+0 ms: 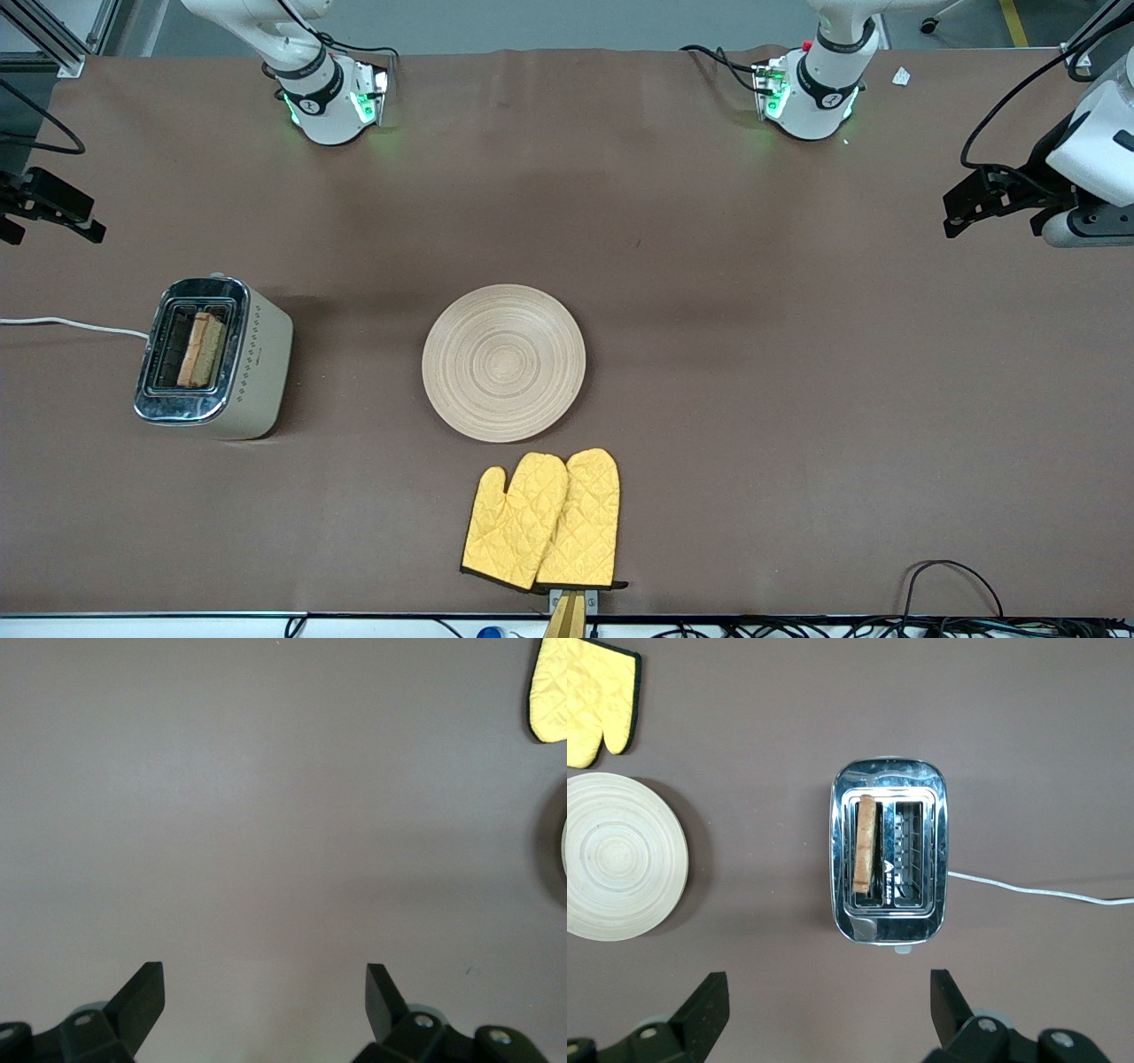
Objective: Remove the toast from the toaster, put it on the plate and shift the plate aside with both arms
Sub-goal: 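Reach the right gripper down to the toast in the silver toaster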
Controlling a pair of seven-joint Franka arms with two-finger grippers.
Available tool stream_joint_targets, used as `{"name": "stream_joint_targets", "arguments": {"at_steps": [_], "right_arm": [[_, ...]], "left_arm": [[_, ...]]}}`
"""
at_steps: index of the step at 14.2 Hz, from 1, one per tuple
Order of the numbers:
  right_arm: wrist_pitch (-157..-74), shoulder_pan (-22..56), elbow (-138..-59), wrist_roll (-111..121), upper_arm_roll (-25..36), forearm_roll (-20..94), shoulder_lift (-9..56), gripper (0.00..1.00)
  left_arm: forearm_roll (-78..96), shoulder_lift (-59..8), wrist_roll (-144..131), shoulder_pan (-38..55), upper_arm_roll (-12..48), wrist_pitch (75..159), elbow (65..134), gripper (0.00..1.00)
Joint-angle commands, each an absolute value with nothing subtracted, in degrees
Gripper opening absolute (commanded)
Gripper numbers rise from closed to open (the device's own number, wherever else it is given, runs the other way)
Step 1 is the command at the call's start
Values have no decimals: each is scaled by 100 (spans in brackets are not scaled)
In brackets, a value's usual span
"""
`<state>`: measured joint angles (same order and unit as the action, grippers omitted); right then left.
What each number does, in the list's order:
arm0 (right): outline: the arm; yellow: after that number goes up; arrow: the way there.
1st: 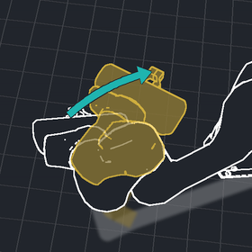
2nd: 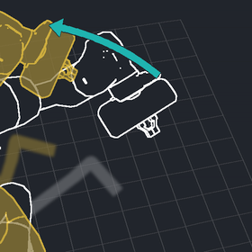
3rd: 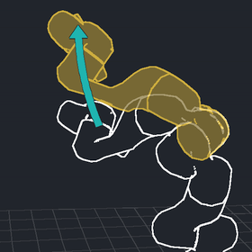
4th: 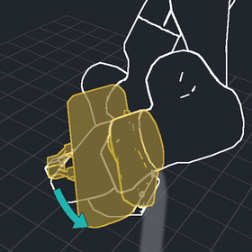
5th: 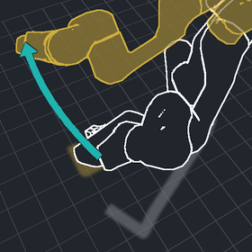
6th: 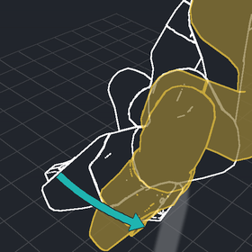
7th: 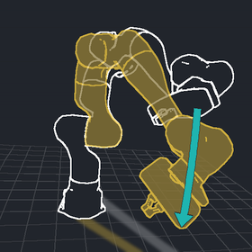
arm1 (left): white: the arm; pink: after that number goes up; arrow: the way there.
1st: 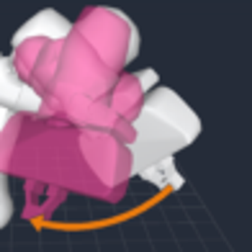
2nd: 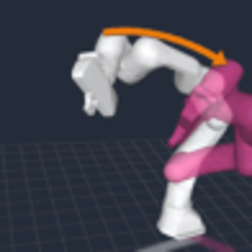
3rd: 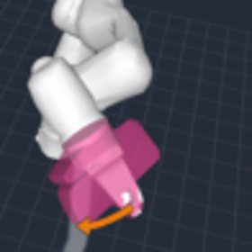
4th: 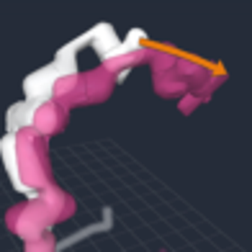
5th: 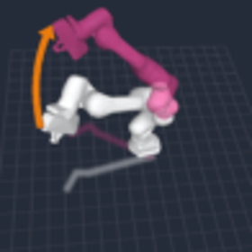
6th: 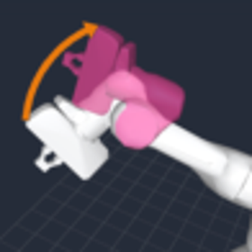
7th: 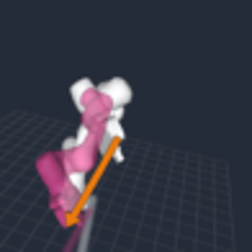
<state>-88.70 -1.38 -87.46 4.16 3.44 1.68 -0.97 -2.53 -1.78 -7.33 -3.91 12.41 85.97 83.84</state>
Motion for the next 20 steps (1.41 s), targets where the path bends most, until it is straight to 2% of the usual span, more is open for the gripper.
{"name": "stream_joint_targets", "arguments": {"at_steps": [1,9,12,18,19,20], "right_arm": [[-8772,-27,-8745,422,396,88,-158,100],[-8903,45,-8745,404,501,-53,-89,100],[-9209,53,-8850,448,501,-53,727,100],[-10949,9,-9589,457,501,-53,1993,100],[-11029,9,-9580,448,510,-53,2169,98],[-11048,0,-9580,448,501,-53,2275,85]], "left_arm": [[-229,-150,-624,-431,1248,8473,8288,100],[-229,-193,-659,-448,1239,8464,8165,100],[-246,-193,-650,-440,1248,8473,8165,100],[-185,-211,-616,-439,1248,8473,8165,100],[-185,-220,-615,-448,1248,8473,8165,100],[-193,-211,-607,-448,1239,8473,8165,100]]}}
